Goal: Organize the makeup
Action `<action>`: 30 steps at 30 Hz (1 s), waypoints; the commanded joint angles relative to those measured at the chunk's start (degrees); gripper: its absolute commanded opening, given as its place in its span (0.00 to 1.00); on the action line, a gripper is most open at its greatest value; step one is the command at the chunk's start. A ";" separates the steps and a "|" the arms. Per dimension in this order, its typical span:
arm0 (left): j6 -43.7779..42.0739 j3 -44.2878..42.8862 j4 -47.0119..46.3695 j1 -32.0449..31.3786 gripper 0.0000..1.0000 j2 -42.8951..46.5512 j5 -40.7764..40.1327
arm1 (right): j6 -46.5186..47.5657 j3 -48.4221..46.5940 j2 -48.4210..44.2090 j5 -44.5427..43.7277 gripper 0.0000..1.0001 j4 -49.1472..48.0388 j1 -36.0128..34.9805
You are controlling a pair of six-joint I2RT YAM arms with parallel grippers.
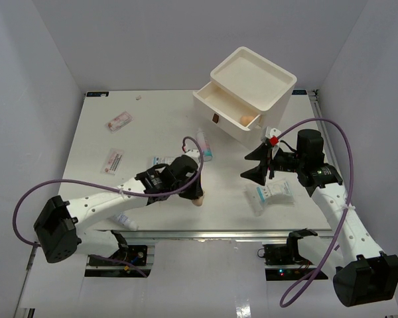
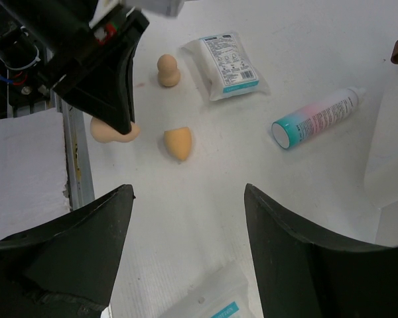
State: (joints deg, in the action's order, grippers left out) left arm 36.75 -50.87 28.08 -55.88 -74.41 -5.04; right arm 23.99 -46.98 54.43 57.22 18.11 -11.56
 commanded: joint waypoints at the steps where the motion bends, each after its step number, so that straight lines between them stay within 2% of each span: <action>1: -4.92 -7.82 -6.12 8.38 0.02 2.44 5.40 | -0.21 -0.43 -0.81 0.51 0.74 -1.67 0.61; 5: -5.81 -14.90 -13.68 16.02 0.02 -2.21 13.27 | -0.30 -0.34 -1.39 0.80 0.74 -1.72 0.97; 9: -5.54 -27.04 -19.12 19.46 0.01 -12.57 17.76 | -0.12 -0.09 -1.92 1.19 0.74 -1.81 1.06; 11: -5.00 -36.50 -19.55 20.91 0.01 -17.67 19.29 | 0.01 0.05 -1.97 1.06 0.74 -1.86 1.10; 17: -3.55 -57.08 -17.76 23.13 0.02 -33.84 18.72 | -0.06 0.40 -2.32 1.23 0.75 -2.29 1.19; 20: -3.10 -63.54 -16.46 23.53 0.04 -39.86 17.79 | -0.08 0.59 -2.42 1.24 0.74 -2.39 1.19; 24: -2.67 -66.89 -16.20 23.55 0.13 -42.80 17.62 | -0.17 0.76 -2.30 1.49 0.75 -2.56 1.19; 30: -3.09 -68.15 -15.76 24.07 0.44 -43.52 18.23 | 0.30 1.28 -1.77 2.31 0.75 -2.72 1.19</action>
State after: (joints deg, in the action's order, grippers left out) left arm 33.78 -116.16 12.01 -32.24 -120.33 12.50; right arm 23.99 -45.99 52.93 57.32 17.65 -10.55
